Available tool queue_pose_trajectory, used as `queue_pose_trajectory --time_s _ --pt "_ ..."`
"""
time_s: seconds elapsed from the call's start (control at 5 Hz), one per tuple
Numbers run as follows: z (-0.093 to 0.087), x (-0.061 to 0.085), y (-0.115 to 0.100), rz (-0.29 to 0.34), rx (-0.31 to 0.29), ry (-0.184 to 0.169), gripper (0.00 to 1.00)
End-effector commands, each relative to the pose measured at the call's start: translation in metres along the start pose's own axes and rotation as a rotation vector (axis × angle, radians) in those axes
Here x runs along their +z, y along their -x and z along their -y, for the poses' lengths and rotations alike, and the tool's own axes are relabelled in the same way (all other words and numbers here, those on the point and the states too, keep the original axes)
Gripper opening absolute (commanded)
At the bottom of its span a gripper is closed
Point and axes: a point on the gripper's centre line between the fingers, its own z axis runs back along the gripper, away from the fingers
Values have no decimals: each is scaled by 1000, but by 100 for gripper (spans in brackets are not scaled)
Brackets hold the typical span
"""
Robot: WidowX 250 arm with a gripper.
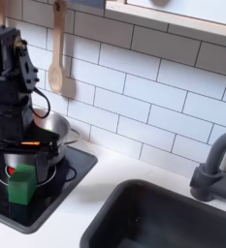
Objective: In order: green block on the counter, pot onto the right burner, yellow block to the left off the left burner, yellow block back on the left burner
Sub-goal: 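Put the green block on the counter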
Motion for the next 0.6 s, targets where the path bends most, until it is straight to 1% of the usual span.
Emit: queue_pose_trajectory --time_s 0.0,0.2,0.4 --pt "-4 -2 -3 9 -3 -18 100" --pt "-3 -9 -3 9 2 -18 100" --pt "-3 -12 -7 2 5 -20 100"
